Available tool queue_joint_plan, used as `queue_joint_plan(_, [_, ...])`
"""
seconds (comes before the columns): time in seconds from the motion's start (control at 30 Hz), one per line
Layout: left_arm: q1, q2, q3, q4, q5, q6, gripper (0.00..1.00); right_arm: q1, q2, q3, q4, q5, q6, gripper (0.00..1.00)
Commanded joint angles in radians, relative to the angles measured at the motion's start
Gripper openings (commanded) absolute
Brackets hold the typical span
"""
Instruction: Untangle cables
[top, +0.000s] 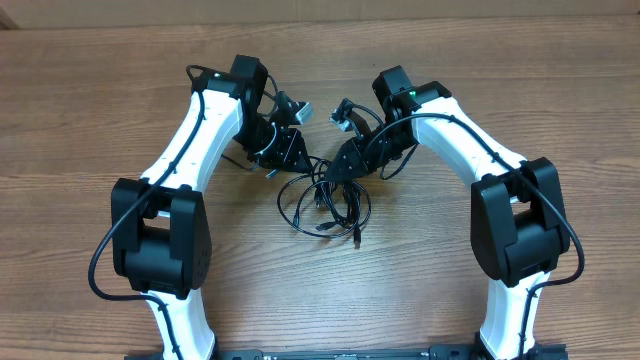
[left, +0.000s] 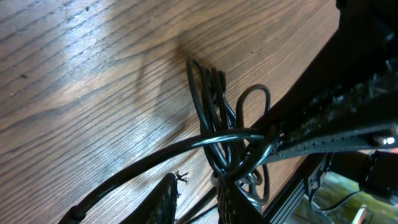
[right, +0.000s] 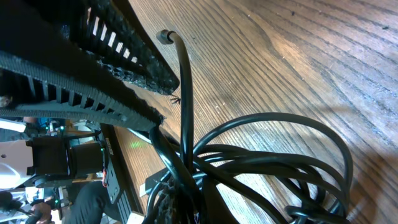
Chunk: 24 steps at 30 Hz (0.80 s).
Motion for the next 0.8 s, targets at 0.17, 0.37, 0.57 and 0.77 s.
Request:
queue_joint_plan(0.17, [-0.047, -0.006, -0.004, -0.036, 0.064, 0.088, 0.29, 0.002, -0.038, 0.027, 0.006, -0.033, 0.0, 0.05])
queue_joint_plan(0.37, [-0.047, -0.006, -0.004, -0.064, 0.061, 0.119, 0.28, 0.002, -0.038, 0.027, 0.006, -0.033, 0.0, 0.05])
queue_joint_plan(0.57, [-0.047, -0.006, -0.004, -0.056, 0.069, 0.118, 0.3, 0.002, -0.038, 0.027, 0.006, -0.034, 0.0, 0.05])
queue_joint_plan(0.77, [-0.047, -0.006, -0.004, -0.011, 0.079, 0.103, 0.22, 0.002, -0.038, 0.027, 0.006, -0.034, 0.0, 0.04])
